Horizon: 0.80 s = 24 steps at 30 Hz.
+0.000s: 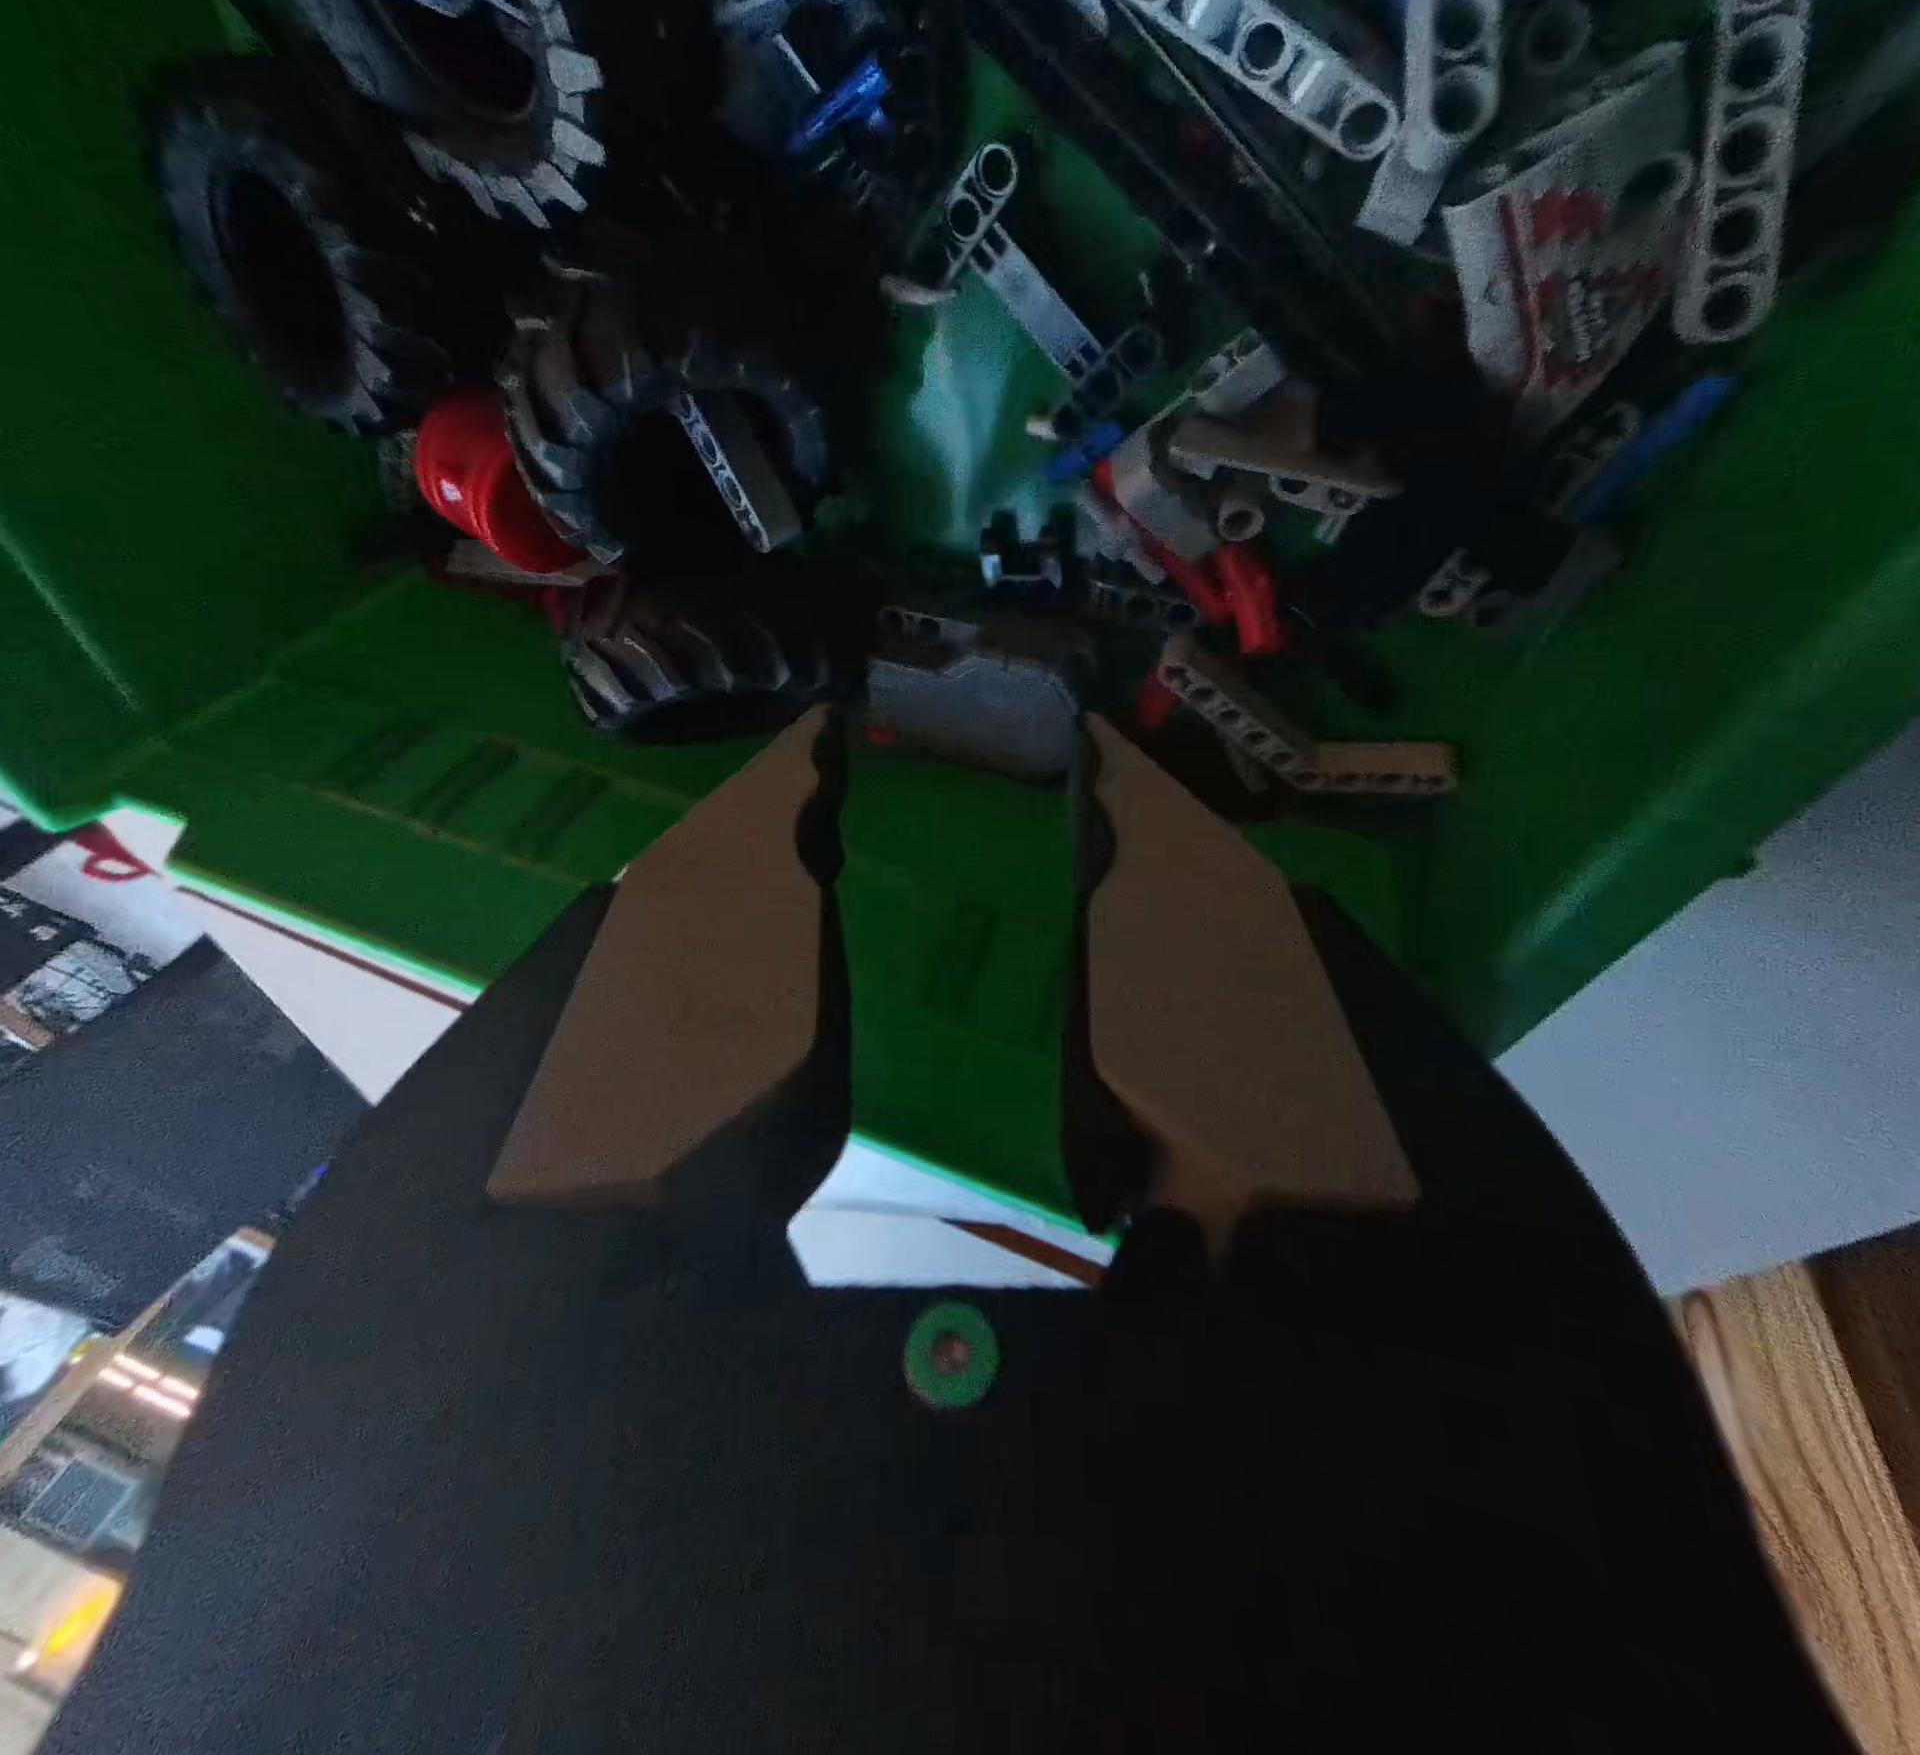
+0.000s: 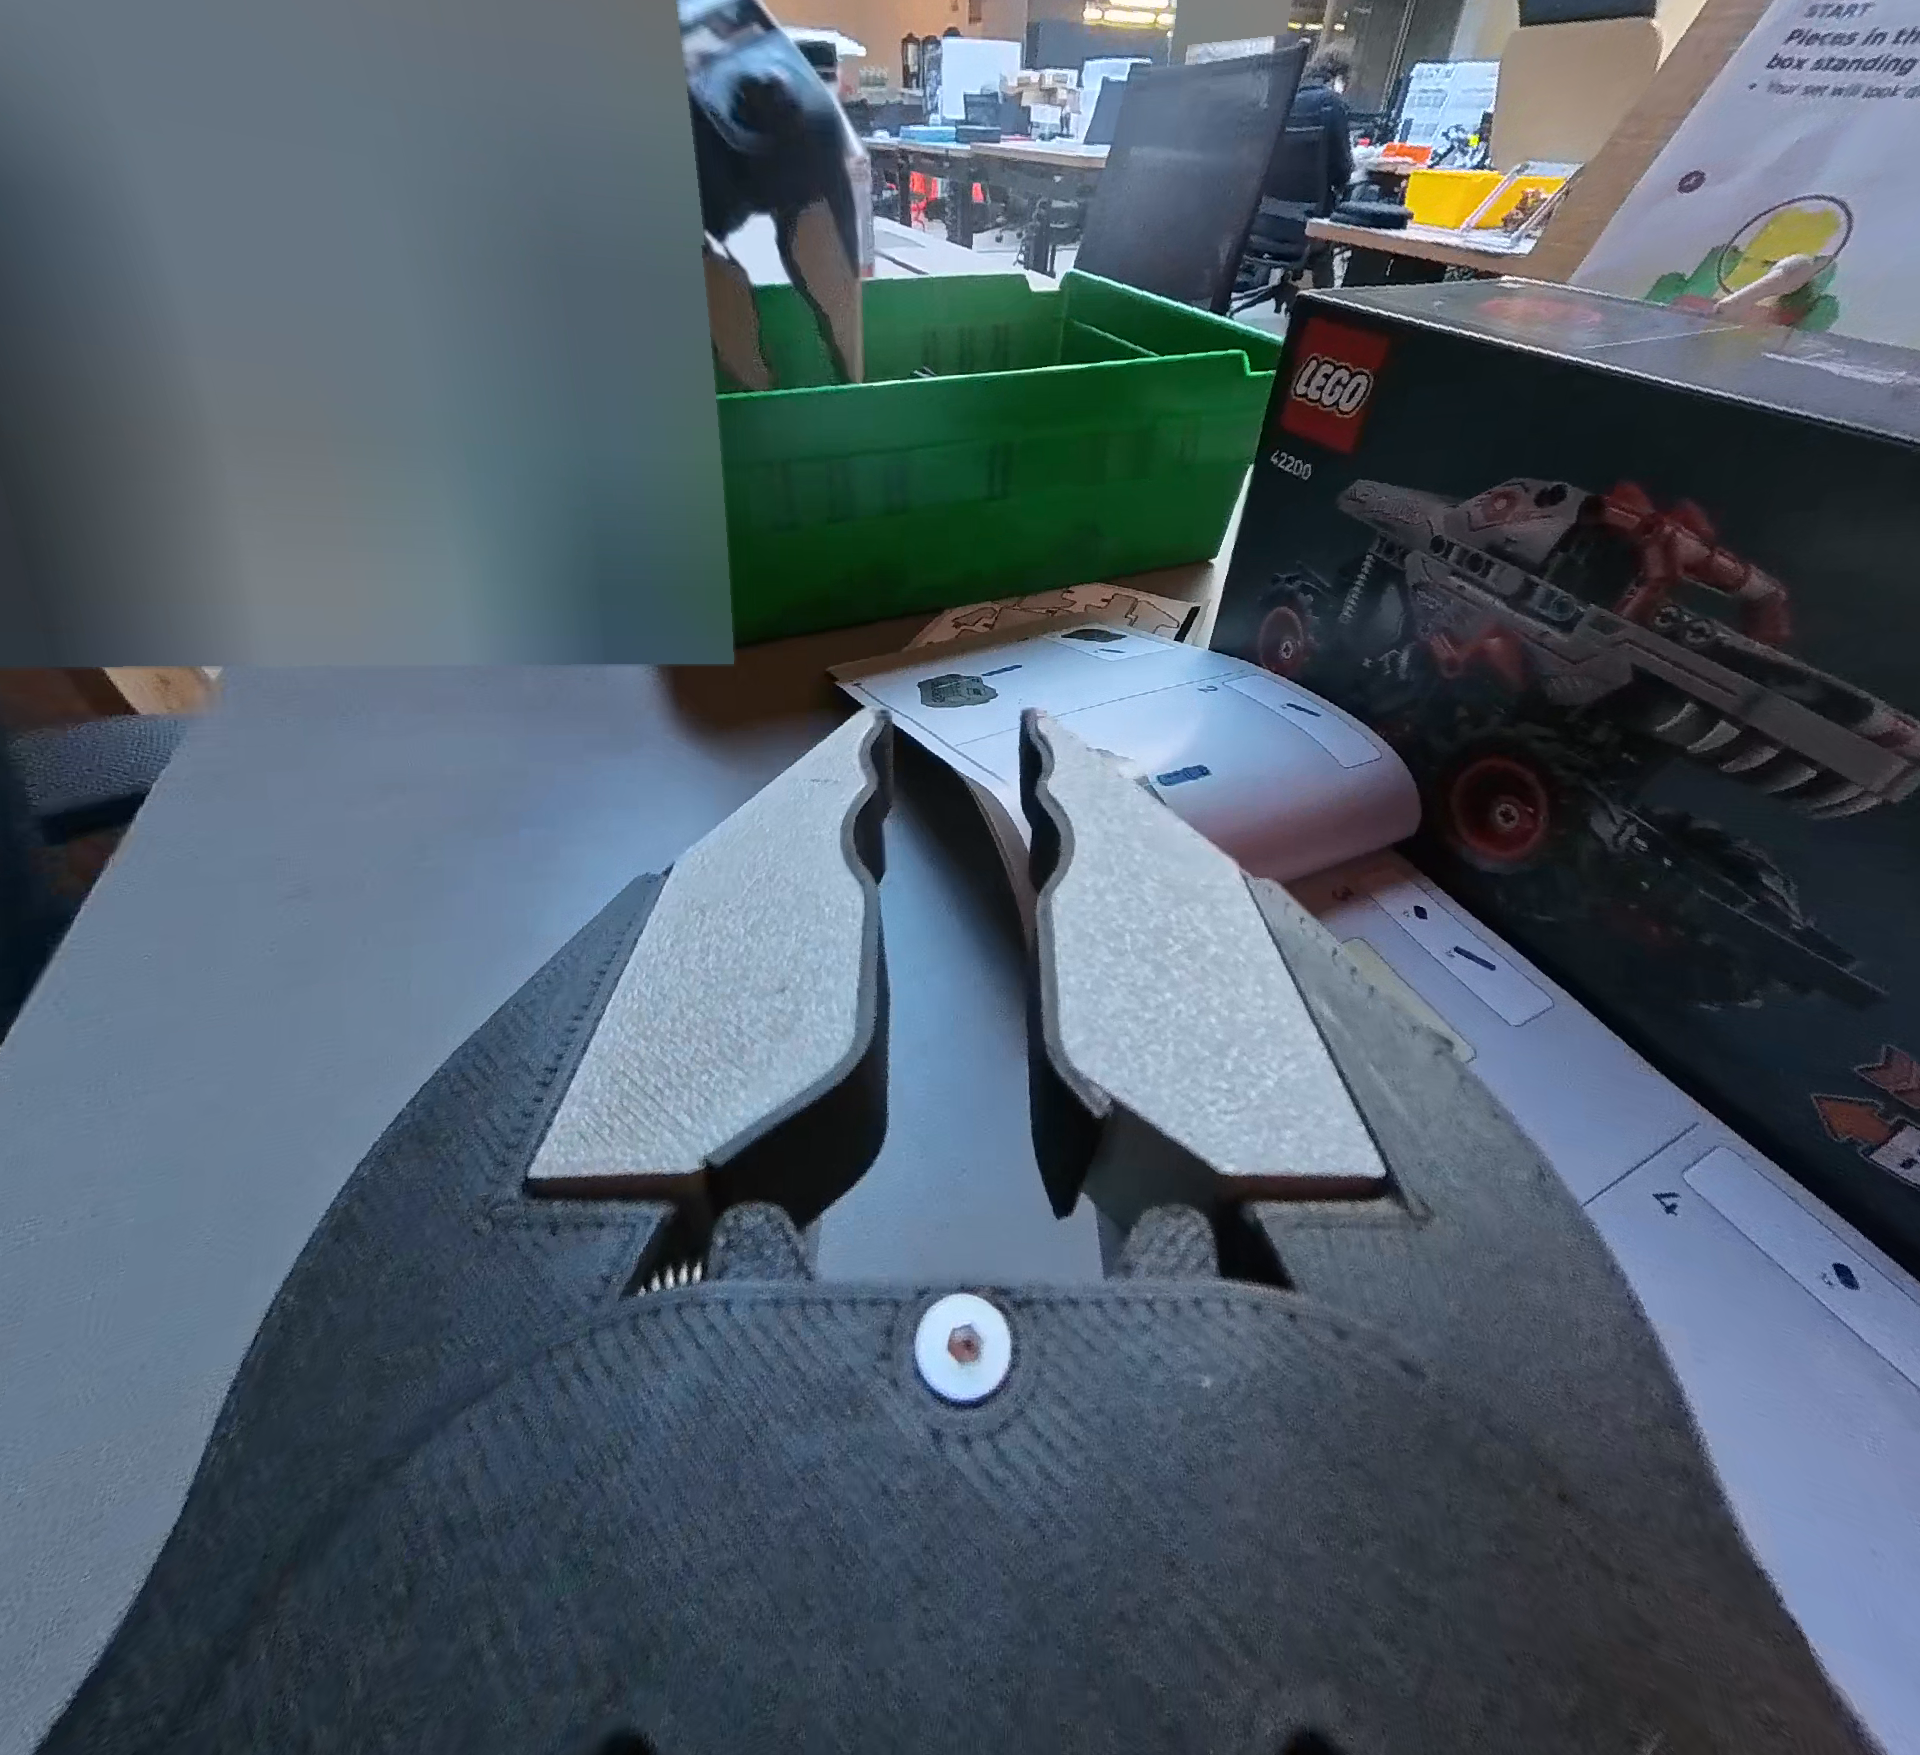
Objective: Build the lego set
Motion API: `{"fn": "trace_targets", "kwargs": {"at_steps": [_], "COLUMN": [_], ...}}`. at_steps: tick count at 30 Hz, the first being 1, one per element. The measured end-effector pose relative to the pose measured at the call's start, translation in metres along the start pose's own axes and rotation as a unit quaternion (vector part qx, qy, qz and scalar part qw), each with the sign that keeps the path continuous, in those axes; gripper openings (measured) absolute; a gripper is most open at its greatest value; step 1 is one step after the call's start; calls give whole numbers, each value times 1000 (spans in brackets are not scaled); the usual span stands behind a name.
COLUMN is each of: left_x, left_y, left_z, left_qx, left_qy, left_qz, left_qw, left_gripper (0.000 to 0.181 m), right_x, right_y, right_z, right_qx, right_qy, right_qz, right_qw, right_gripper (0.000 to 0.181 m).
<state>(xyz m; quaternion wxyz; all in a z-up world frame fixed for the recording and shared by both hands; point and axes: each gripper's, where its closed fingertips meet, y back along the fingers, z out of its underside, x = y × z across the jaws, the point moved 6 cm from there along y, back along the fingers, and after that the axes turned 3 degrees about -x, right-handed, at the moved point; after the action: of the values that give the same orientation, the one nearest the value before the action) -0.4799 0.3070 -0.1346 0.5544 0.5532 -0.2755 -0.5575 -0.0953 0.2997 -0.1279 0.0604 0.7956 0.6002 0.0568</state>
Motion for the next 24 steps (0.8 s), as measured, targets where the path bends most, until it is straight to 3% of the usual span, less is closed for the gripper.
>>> {"fn": "trace_targets", "kwargs": {"at_steps": [4, 9, 15, 20, 24], "left_x": [-5, 0, 1, -7, -14], "left_y": [-15, -34, -33, 2, 57], "left_z": [1, -4, -3, 5, 6], "left_qx": [-62, -102, -100, -81, -36], "left_qy": [-24, -47, -75, -42, -25], "left_qz": [47, 80, 106, 86, 24], "left_qw": [997, 991, 986, 992, 999], "left_gripper": [51, 51, 52, 52, 51], "right_x": [-1, -1, 1, 6, 6], "right_y": [3, 2, 2, 2, 2], "right_z": [0, 1, 1, 1, 1], "right_qx": [2, -6, -6, -8, -8], "right_qy": [12, 26, 24, 22, 32], "right_qz": [7, 9, 13, 16, 22], "right_qw": [1000, 1000, 1000, 1000, 999], "right_gripper": [18, 18, 13, 13, 12]}}
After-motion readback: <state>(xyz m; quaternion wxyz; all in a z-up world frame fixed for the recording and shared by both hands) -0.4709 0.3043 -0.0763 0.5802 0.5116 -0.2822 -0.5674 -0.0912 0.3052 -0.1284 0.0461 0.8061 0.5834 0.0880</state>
